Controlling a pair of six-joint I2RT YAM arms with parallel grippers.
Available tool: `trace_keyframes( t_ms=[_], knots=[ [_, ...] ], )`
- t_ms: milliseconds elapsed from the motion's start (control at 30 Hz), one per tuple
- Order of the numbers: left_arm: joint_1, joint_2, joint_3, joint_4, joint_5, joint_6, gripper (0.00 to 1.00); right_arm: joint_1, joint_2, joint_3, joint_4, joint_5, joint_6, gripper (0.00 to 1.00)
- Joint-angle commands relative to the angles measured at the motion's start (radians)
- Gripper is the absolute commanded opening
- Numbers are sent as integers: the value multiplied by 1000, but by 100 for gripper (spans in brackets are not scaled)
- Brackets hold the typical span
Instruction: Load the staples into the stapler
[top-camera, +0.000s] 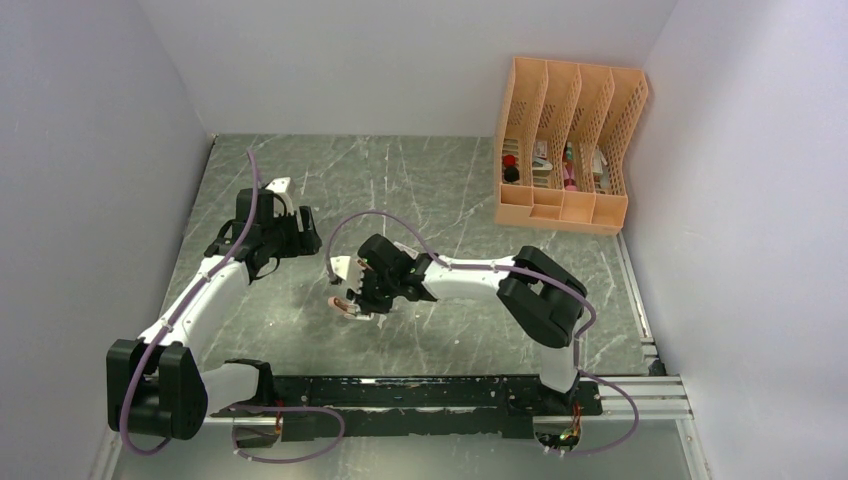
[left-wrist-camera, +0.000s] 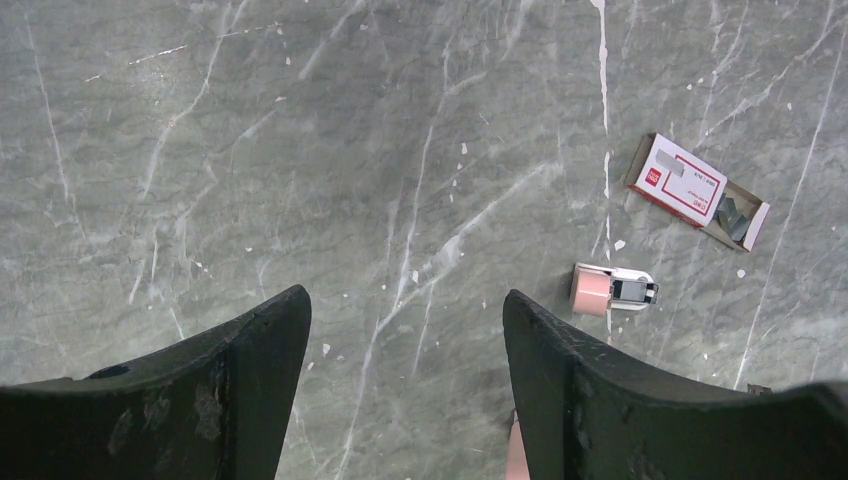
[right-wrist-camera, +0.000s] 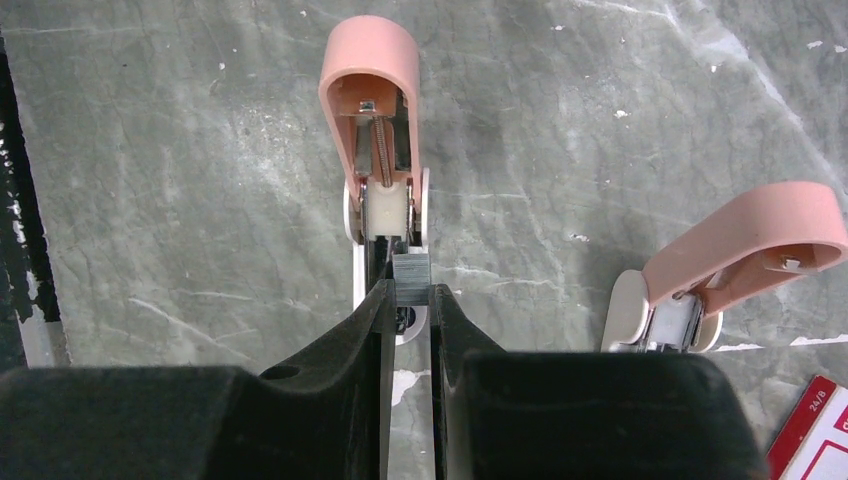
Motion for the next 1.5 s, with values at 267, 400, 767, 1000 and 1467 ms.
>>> trace_keyframes(
  t_ms=[267, 400, 767, 1000, 1467],
  knots=[
    [10, 13, 39, -4, 32, 7, 75, -15, 13, 22, -90, -9, 3, 9],
    [10, 11, 38, -3, 28, 7, 75, -21, 8, 19, -90, -6, 2, 9],
    [10, 14, 39, -4, 29, 6, 75, -24, -44, 20, -43, -42, 10, 9],
    [10, 14, 39, -4, 30, 7, 75, -25, -81, 8, -36, -48, 15, 9],
    [10, 14, 40, -5, 27, 7, 75, -25, -23, 45, -101, -119, -21, 9]
  ],
)
